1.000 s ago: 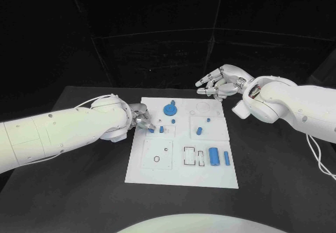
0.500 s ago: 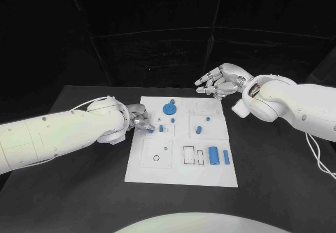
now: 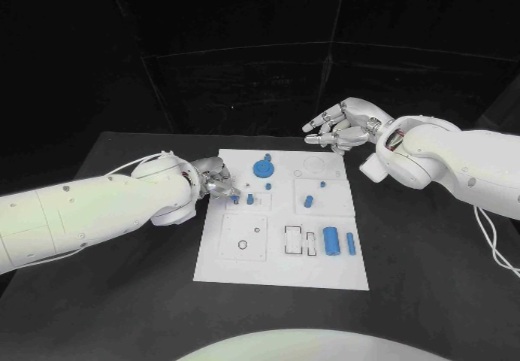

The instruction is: Assemble the parts on the task board

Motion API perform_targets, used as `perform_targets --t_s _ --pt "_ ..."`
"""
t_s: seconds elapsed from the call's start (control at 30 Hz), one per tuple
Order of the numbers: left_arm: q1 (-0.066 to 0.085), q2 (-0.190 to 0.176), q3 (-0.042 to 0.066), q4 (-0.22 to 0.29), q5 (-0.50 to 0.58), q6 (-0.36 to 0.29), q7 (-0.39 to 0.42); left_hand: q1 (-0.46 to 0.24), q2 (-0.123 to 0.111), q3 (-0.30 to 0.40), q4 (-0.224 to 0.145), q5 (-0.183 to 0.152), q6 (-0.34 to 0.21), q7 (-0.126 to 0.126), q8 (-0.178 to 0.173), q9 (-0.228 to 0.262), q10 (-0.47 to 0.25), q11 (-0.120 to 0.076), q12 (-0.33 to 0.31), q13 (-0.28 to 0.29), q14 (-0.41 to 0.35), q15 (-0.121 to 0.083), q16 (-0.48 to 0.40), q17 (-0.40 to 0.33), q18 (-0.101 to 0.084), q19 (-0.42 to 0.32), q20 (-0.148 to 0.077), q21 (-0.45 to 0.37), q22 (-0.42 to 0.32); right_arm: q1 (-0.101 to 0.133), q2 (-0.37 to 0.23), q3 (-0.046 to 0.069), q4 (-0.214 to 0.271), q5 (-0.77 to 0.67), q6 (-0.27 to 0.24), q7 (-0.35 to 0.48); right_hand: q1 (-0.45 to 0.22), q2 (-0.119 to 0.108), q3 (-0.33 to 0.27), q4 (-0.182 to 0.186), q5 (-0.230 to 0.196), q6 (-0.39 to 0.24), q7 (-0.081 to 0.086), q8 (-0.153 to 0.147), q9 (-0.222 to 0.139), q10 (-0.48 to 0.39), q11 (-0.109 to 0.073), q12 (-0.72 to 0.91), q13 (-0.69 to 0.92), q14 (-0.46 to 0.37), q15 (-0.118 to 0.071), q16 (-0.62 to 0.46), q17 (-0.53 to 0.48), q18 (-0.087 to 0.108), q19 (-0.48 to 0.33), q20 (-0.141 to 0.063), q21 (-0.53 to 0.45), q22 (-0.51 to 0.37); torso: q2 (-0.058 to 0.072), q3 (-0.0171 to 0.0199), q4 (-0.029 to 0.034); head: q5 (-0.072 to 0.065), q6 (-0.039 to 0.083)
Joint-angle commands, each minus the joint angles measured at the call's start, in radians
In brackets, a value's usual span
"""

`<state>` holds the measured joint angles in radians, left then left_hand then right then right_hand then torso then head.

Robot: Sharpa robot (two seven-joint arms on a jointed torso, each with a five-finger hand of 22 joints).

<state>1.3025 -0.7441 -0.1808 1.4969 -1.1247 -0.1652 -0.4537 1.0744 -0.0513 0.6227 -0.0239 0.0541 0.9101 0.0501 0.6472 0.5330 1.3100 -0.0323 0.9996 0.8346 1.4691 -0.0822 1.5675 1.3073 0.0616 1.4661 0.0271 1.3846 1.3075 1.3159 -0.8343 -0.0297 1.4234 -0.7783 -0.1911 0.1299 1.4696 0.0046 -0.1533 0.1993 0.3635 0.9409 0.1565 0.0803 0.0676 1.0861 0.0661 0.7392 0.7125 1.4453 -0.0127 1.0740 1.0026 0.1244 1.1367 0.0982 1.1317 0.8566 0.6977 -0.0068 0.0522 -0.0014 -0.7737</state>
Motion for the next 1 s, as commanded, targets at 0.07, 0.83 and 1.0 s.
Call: perform_targets --t_s 0.07,0.83,1.0 --pt "-0.006 0.005 0.0 -0.008 -0.054 -0.038 0.016 0.007 -0.004 0.104 -0.1 0.002 0.002 -0.008 0.003 0.001 0.006 0.0 0.005 -0.001 0.102 -0.006 0.003 0.263 -0.011 0.03 -0.006 0.006 0.045 0.002 0.0 0.0 0.0 0.004 0.003 0.011 -0.003 0.011 -0.004 0.005 0.007 -0.003 -0.002 0.004 0.001 -0.004 -0.001 -0.006 -0.001 -0.003 0.002 -0.005 0.0 0.019 -0.006 0.002 -0.005 -0.001 0.0 0.0001 -0.0019 0.0 -0.002" --pt "-0.02 0.024 0.0 -0.023 -0.095 0.025 0.002 0.011 -0.008 0.106 -0.103 0.002 0.001 -0.009 0.005 0.002 0.007 -0.001 0.003 -0.004 0.102 -0.007 0.003 0.263 -0.011 0.031 -0.007 0.006 0.046 0.001 0.003 0.0 -0.003 0.004 0.006 0.011 -0.004 0.012 -0.004 0.006 0.007 -0.003 -0.002 0.004 0.001 -0.004 -0.001 -0.006 -0.002 -0.003 0.002 -0.005 0.0 0.019 -0.006 0.002 -0.005 -0.002 0.0 0.0001 -0.0006 -0.001 -0.009" --pt "-0.02 0.024 0.001 -0.022 -0.096 0.049 -0.002 0.014 -0.013 0.107 -0.105 0.002 0.0 -0.009 0.006 0.001 0.008 -0.002 0.003 -0.004 0.102 -0.007 0.003 0.263 -0.011 0.031 -0.007 0.006 0.045 0.001 0.003 0.0 -0.004 0.004 0.007 0.011 -0.005 0.013 -0.004 0.007 0.007 -0.003 -0.002 0.004 0.001 -0.004 -0.001 -0.006 -0.002 -0.003 0.002 -0.005 0.001 0.018 -0.005 0.002 -0.005 -0.001 0.0 0.0 -0.0014 -0.001 -0.012"
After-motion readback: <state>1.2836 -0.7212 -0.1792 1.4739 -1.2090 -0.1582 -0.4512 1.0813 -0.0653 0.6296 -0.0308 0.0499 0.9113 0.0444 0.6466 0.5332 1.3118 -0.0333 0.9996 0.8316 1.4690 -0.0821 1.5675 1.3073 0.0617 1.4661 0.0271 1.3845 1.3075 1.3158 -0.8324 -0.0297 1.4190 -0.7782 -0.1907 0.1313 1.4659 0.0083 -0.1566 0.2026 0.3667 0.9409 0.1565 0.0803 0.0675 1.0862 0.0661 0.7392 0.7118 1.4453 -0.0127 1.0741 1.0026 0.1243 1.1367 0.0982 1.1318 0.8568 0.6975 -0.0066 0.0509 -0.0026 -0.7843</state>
